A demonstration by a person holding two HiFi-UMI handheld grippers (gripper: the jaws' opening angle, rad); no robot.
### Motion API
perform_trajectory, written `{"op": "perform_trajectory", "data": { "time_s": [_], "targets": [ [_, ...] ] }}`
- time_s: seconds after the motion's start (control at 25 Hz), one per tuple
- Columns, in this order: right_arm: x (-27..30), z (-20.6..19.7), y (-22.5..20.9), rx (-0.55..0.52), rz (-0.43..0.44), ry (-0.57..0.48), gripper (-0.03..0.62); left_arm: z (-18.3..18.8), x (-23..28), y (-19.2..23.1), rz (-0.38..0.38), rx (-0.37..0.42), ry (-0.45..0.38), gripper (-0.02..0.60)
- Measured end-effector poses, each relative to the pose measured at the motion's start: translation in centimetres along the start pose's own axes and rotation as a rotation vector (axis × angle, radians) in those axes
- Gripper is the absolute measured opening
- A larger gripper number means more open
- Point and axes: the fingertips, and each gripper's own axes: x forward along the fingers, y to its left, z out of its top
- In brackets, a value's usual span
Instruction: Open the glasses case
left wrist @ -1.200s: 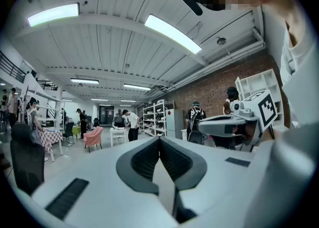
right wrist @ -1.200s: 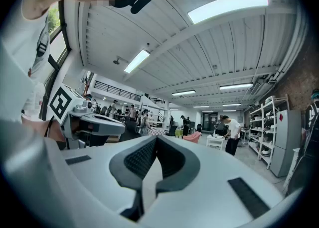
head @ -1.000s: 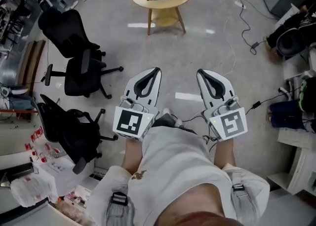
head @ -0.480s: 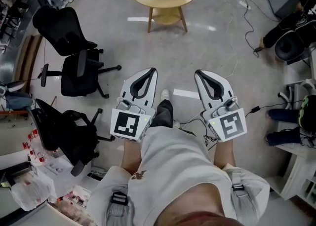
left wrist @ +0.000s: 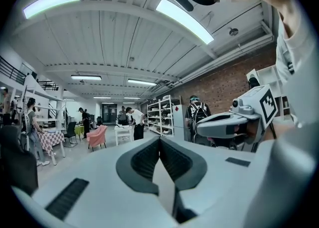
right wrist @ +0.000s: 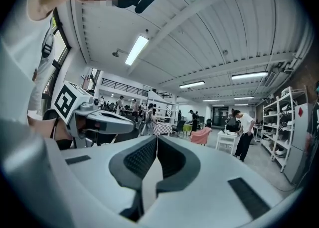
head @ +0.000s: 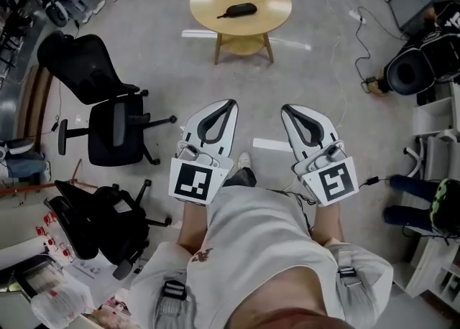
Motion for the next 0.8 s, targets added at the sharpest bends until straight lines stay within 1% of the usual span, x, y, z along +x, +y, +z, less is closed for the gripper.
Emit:
{"op": "perform_trajectory", "data": {
  "time_s": [0.16,0.28,0.44,0.64,0.72,0.8],
  "targets": [
    [3.5,0.0,-1.6,-0.006,-0.008,0.015,0.021,-0.2,2.3,3.2,-0.006,-0.010,0.003,0.020],
    [4.8,-0.4,-2.8,-0.004,-0.012,0.041,0.021,-0.2,3.9,4.5,-0.008,-0.025,0.005,0.020],
    [5.9,-1.2,-5.4,0.027,-0.018,0.053,0.021,-0.5,6.7,5.0,-0.014,-0.034,0.020,0.020],
    [6.8,-2.4,-8.9,0.036,0.008,0.063,0.020,-0.8,10.6,4.9,-0.008,-0.038,0.047,0.020],
    [7.1,-2.8,-10.3,0.049,0.023,0.056,0.021,-1.0,11.9,4.8,0.009,-0.038,0.057,0.020],
    [7.3,-2.6,-11.7,0.057,0.045,0.025,0.020,-0.9,13.4,4.4,0.025,-0.032,0.059,0.020]
  ]
}}
